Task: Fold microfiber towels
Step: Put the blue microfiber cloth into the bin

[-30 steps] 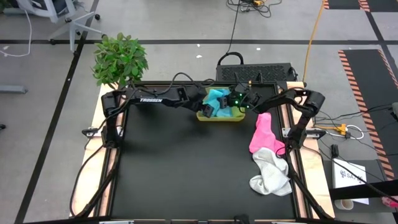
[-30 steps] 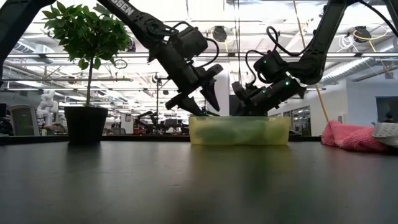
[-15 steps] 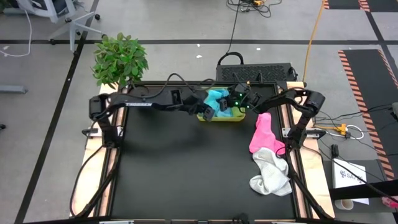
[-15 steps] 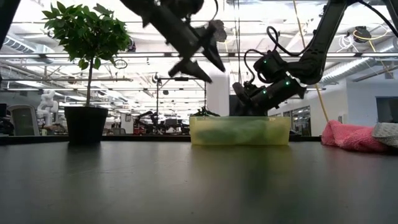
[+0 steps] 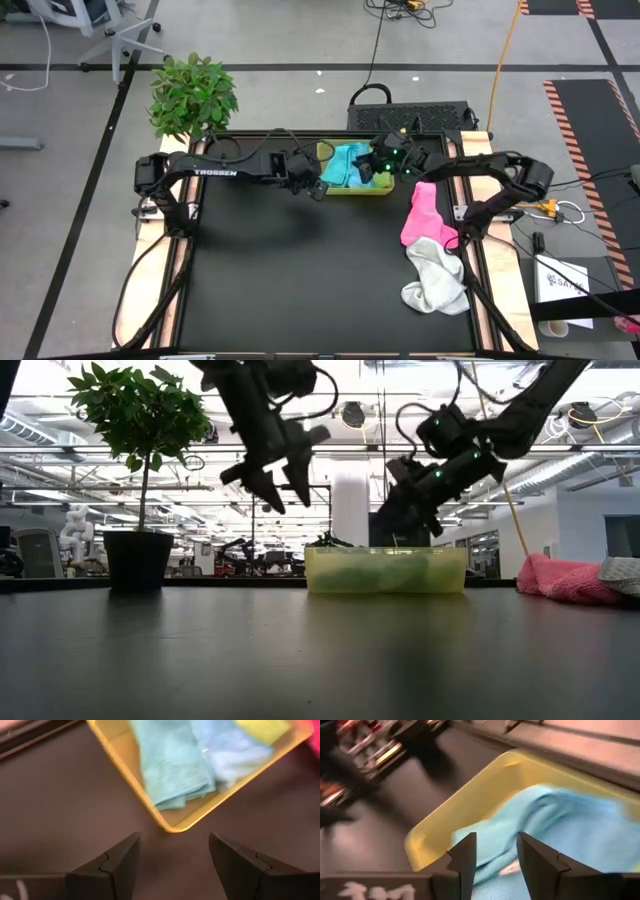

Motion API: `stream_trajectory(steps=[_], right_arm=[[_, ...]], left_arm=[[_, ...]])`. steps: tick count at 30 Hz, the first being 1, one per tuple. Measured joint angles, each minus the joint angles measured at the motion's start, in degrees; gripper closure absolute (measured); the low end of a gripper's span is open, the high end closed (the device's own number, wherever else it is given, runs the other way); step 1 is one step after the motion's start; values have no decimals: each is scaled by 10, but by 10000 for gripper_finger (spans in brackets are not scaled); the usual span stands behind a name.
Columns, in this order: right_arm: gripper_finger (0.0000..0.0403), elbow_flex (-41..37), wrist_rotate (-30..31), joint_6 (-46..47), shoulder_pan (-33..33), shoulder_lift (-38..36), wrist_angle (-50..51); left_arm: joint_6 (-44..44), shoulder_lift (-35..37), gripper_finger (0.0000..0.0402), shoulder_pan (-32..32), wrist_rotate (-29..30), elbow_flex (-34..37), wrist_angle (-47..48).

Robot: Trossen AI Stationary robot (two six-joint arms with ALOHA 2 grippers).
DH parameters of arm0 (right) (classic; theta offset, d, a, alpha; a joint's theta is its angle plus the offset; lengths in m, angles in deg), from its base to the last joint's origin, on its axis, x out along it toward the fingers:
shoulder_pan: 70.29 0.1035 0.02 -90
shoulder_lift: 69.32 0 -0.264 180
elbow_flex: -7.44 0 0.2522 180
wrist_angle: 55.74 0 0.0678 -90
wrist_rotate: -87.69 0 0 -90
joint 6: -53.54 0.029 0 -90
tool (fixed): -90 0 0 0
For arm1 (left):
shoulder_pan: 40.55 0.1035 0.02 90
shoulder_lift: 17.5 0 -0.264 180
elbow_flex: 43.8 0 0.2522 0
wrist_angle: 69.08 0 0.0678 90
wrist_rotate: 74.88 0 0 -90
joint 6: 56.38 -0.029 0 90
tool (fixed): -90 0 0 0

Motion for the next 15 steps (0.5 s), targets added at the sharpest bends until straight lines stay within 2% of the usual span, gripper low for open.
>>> stream_trajectory(steps=[4, 7, 11, 15], right_arm=[[291, 0, -1, -1, 50, -7, 19], [321, 15, -1, 13, 77, -7, 43], [387, 95, -1, -26, 96, -6, 162], [400, 209, 3, -83, 98, 16, 268]], left_arm=[[25, 1, 165, 7, -1, 46, -37], [36, 1, 165, 14, -2, 69, -37], [37, 1, 165, 23, -2, 83, -35], [21, 1, 165, 39, -4, 83, -39]])
